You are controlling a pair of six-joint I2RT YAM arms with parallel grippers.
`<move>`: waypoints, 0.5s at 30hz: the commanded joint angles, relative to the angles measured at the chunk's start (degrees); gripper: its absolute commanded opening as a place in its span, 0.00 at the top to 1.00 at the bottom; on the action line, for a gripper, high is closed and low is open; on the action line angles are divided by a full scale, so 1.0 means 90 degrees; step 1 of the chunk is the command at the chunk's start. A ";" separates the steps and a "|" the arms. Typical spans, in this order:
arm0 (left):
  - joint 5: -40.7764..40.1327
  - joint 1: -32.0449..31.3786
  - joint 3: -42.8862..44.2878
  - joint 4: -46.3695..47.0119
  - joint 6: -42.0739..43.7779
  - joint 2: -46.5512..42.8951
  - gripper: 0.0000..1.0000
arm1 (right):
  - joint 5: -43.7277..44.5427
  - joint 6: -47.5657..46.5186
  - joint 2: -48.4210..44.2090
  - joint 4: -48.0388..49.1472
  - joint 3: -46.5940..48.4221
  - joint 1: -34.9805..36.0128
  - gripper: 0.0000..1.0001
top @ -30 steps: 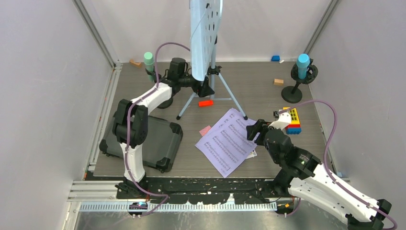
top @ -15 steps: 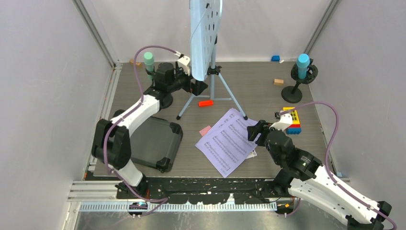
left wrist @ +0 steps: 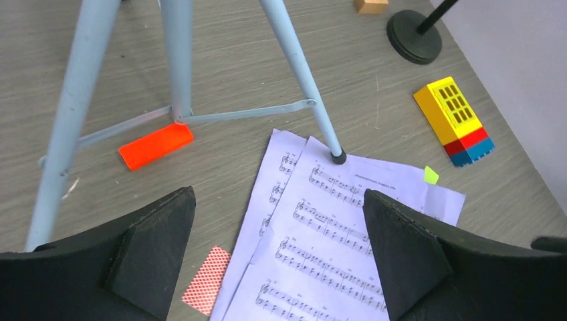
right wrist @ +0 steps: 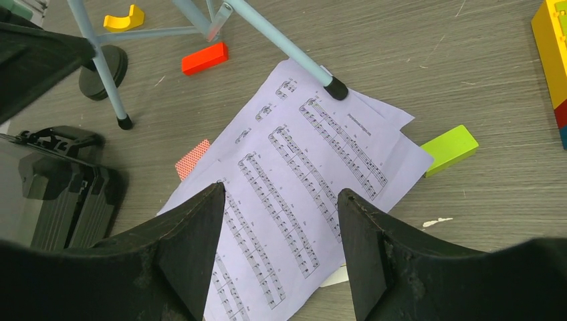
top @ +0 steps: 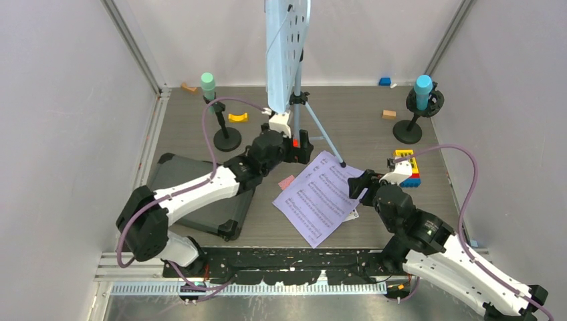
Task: Pack up the instrument practice props
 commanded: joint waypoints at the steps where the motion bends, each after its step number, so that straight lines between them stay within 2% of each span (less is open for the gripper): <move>1: -0.1427 -0.0310 0.0403 0.0369 -0.0561 0.0531 0.00 | 0.0179 0.0138 -0.0225 -0.0065 0.0125 -0.0009 0.32; 5: -0.2198 -0.0522 0.1290 0.0351 -0.0275 0.1303 0.00 | 0.0258 0.0184 -0.0475 -0.0233 0.0164 -0.0009 0.32; 12: -0.3007 -0.0561 0.2214 0.0620 -0.0237 0.2148 0.00 | 0.0416 0.0192 -0.0815 -0.0585 0.0208 -0.0009 0.32; 15: -0.3516 -0.0571 0.2612 0.0436 -0.0262 0.2432 0.00 | 0.0424 0.0211 -0.0885 -0.0624 0.0189 -0.0009 0.32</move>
